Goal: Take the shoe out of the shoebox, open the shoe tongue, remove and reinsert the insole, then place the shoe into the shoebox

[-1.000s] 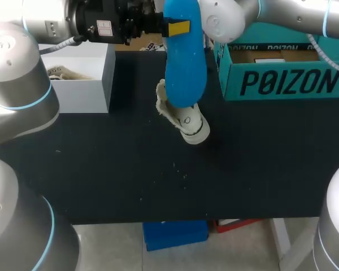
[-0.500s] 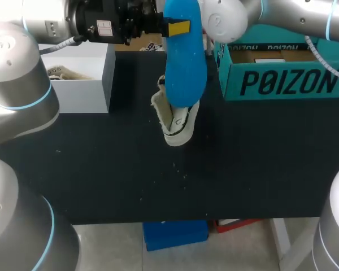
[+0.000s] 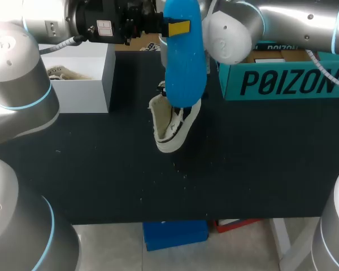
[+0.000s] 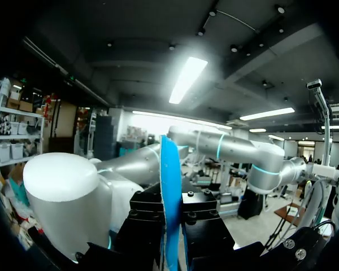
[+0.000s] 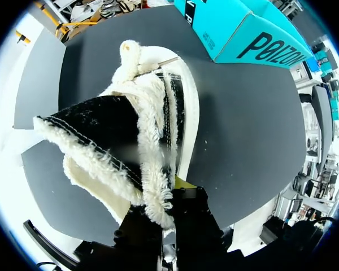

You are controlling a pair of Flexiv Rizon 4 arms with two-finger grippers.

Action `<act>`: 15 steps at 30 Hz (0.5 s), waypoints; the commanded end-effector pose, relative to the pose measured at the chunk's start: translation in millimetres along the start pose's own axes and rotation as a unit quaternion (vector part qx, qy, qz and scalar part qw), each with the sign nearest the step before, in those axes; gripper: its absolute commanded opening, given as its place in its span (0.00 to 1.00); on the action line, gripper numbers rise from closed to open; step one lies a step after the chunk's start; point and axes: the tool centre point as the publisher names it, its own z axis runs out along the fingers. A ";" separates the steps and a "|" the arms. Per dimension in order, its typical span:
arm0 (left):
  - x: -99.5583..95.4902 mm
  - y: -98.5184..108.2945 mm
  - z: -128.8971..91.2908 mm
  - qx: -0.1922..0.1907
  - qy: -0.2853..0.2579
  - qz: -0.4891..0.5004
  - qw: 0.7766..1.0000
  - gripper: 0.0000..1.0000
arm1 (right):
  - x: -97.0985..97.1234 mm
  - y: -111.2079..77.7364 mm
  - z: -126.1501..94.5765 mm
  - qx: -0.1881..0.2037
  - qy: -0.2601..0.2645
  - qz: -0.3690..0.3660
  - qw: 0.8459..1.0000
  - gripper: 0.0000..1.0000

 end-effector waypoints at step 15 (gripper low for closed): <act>-0.2 0.1 1.3 -0.001 -0.001 0.000 1.000 0.00 | 9.9 -15.9 25.0 -0.008 0.012 -0.047 0.999 0.00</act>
